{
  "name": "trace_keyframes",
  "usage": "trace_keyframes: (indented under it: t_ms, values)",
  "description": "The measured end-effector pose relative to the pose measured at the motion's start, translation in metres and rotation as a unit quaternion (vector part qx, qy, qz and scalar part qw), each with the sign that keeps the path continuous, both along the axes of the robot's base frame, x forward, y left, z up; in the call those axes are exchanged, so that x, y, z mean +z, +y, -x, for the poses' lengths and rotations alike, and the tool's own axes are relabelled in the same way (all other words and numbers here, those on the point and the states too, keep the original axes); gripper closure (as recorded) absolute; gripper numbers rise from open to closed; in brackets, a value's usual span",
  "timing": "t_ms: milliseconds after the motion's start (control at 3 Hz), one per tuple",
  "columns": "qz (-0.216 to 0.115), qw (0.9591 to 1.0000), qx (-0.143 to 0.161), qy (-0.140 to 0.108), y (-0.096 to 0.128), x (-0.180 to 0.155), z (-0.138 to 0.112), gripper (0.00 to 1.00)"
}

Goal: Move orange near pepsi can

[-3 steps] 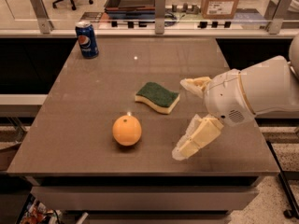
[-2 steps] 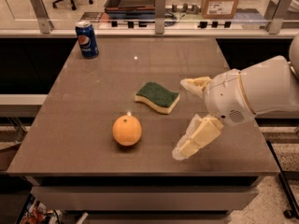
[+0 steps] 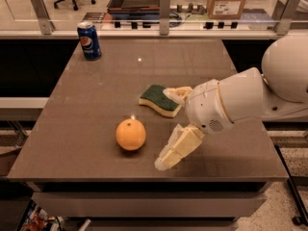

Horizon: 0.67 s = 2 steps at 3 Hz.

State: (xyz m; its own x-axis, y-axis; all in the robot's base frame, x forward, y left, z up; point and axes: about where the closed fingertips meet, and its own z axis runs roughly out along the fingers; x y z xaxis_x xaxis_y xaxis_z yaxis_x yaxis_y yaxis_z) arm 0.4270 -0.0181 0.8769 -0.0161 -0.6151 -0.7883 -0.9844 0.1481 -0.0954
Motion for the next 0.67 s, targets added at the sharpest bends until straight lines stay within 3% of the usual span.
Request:
trace_keyframes:
  t_ms: [667]
  values:
    - [-0.044, 0.9987, 0.028, 0.001, 0.043, -0.008, 0.006, 0.0]
